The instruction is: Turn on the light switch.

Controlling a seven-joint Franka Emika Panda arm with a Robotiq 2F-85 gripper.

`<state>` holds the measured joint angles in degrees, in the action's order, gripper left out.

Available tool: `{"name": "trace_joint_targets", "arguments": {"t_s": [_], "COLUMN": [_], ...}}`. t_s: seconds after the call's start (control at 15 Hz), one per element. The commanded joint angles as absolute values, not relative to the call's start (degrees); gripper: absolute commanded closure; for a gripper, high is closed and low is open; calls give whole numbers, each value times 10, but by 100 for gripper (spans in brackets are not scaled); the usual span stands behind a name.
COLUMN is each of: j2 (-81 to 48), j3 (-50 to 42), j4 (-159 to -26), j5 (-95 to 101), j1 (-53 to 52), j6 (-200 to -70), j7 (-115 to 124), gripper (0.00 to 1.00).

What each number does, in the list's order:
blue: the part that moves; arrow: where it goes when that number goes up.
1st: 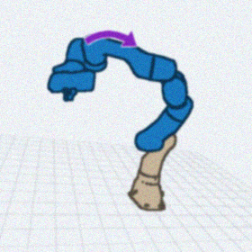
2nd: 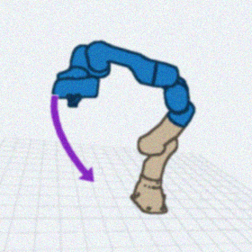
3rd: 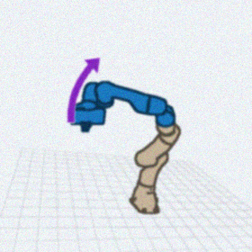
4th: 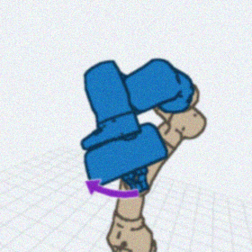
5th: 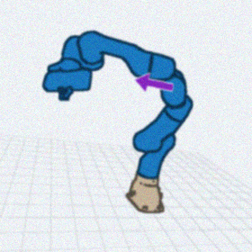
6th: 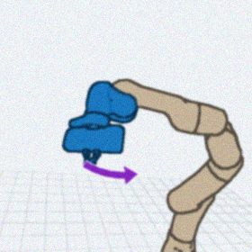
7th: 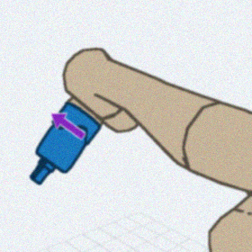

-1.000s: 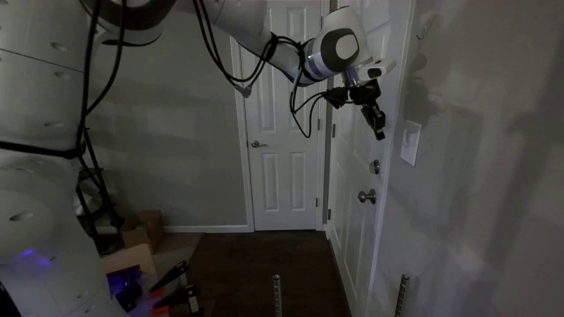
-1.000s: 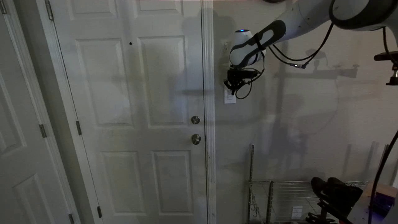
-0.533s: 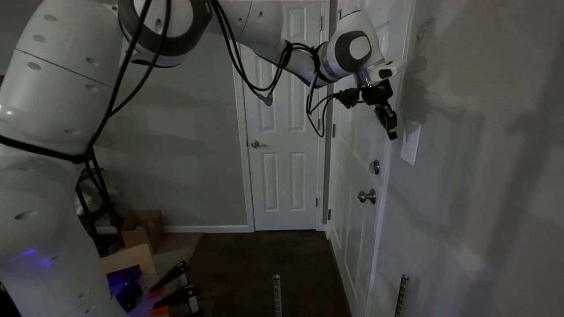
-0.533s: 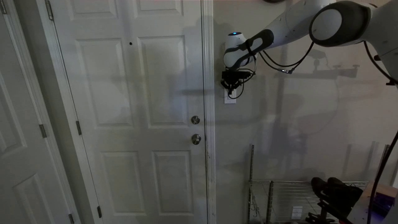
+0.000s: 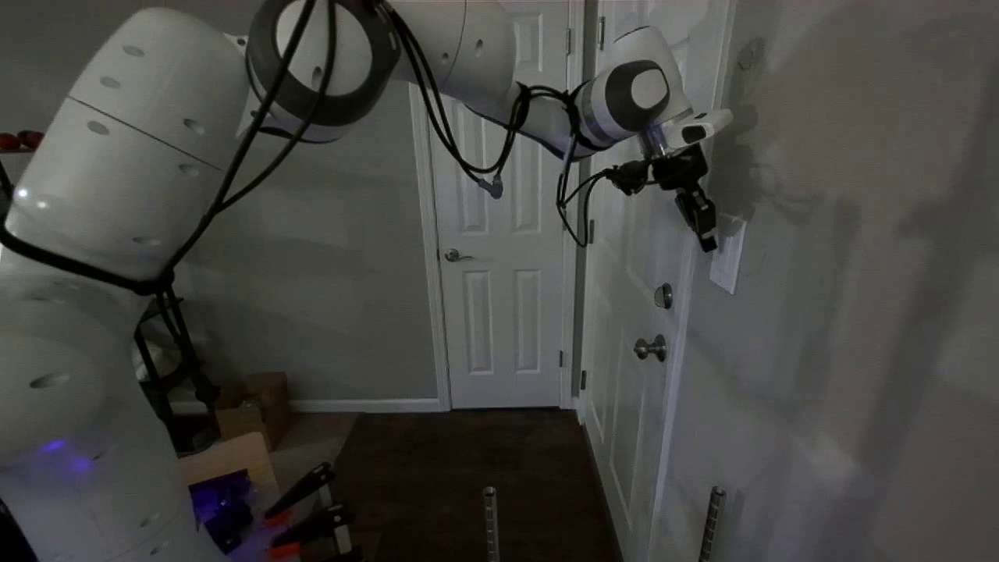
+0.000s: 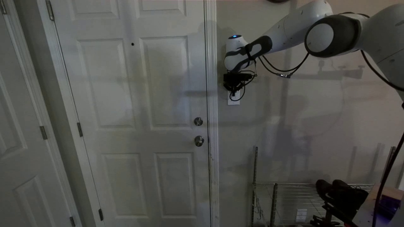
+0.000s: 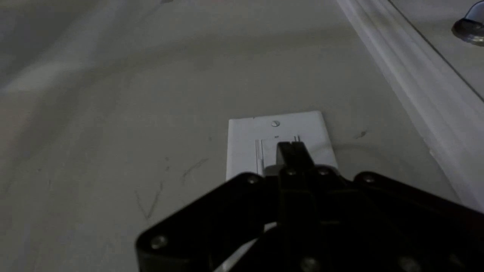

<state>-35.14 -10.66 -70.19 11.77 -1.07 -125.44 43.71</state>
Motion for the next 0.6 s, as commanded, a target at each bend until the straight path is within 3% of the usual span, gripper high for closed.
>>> {"name": "trace_joint_targets", "arguments": {"t_s": [0.0,0.53], "j2": [-370,-370], "j3": [-128,-158], "j4": [-680,-688], "j5": [140,211], "j1": [-25,-63], "j6": [-1239,-1252], "j7": [455,475], "gripper": [96,96]}}
